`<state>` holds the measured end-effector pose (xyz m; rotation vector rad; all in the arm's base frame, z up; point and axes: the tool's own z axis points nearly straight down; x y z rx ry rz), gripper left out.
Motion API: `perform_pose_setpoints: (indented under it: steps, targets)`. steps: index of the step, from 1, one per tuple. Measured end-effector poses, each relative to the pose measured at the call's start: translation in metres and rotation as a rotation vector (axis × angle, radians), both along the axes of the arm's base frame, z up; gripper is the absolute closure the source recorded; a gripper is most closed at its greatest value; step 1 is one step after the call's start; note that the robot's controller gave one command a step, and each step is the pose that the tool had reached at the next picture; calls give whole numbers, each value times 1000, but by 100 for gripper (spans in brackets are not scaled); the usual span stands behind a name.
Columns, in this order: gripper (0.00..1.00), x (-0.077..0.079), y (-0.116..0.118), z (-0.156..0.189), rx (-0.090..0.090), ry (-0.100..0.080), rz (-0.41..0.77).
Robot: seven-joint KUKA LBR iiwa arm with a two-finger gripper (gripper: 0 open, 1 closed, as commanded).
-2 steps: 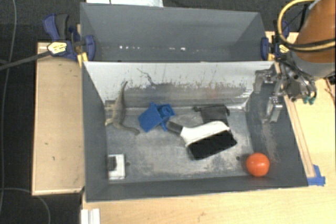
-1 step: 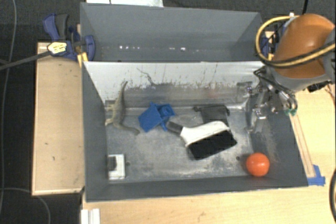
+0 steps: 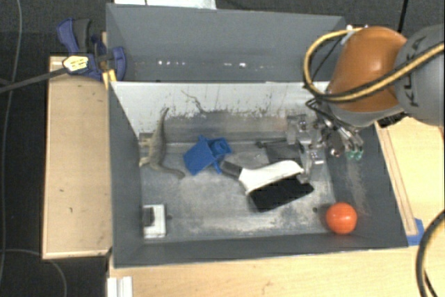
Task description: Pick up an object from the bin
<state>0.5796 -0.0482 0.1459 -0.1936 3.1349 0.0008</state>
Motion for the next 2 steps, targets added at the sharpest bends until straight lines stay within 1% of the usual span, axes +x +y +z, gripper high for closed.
perform_pose_setpoints:
  steps: [1, 2]
  targets:
    - [0, -2, 32, -6, -1, -6, 143]
    - [0, 6, 34, -65, -1, -8, 342]
